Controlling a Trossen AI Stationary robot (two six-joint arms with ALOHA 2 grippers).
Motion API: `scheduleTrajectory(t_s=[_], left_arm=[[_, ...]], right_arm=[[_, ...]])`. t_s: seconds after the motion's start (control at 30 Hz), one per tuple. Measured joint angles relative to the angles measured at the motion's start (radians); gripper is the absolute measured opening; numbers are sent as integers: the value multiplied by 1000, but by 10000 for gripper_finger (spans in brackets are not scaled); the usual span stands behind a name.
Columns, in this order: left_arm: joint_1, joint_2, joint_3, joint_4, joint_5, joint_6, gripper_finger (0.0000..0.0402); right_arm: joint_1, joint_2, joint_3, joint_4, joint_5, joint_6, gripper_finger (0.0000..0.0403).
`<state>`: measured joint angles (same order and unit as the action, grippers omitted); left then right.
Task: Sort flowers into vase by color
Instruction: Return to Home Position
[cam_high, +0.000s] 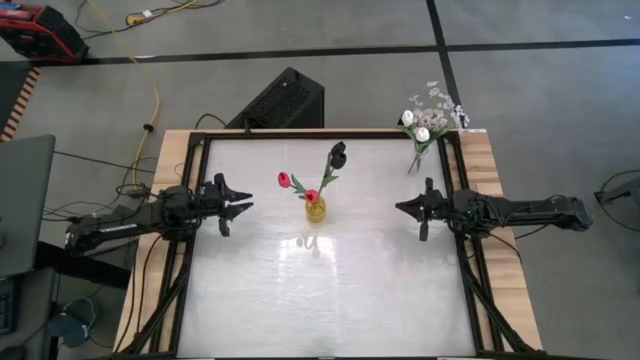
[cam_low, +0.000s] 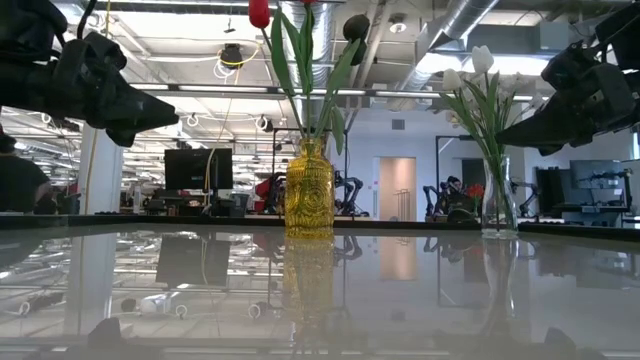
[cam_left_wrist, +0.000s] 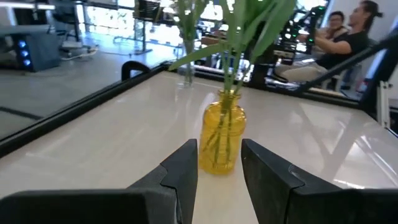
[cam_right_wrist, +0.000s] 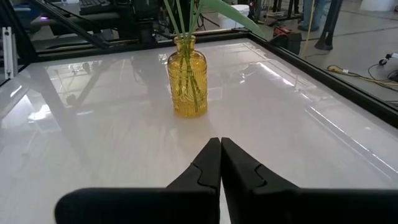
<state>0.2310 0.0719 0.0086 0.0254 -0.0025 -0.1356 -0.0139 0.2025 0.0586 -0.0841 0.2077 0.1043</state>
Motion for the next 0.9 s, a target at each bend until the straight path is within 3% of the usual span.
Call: scheduleTrajectory(t_s=[0.9], left_arm=[[0, 0, 0, -2, -17, 7, 112]], right_arm=[[0, 0, 0, 0, 1, 1, 39]])
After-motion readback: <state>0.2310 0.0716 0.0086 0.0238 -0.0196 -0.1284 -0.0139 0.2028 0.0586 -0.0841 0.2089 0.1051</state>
